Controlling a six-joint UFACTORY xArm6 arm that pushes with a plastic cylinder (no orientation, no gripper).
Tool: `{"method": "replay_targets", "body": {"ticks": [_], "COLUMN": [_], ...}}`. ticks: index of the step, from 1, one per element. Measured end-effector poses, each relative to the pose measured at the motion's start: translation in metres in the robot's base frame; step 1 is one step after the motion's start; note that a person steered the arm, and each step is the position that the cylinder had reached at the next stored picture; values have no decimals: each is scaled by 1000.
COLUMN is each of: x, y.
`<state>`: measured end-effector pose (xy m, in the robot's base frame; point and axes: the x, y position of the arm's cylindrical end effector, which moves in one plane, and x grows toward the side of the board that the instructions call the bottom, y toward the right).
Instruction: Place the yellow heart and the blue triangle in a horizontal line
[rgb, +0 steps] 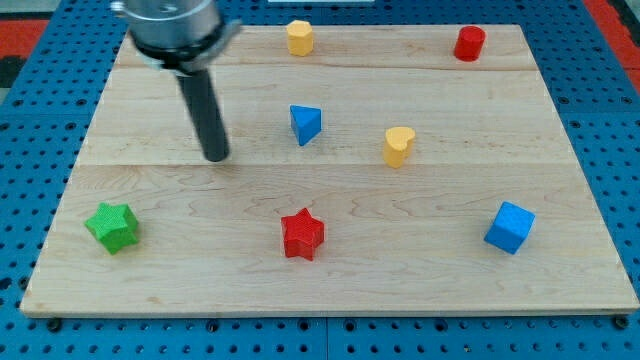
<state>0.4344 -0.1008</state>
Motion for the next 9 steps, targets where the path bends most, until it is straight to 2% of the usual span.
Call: {"method": "replay_targets", "body": {"ticks": [2,4,6,8,9], "x": [19,-18,-19,-39,-39], "y": [82,228,174,238,246]}}
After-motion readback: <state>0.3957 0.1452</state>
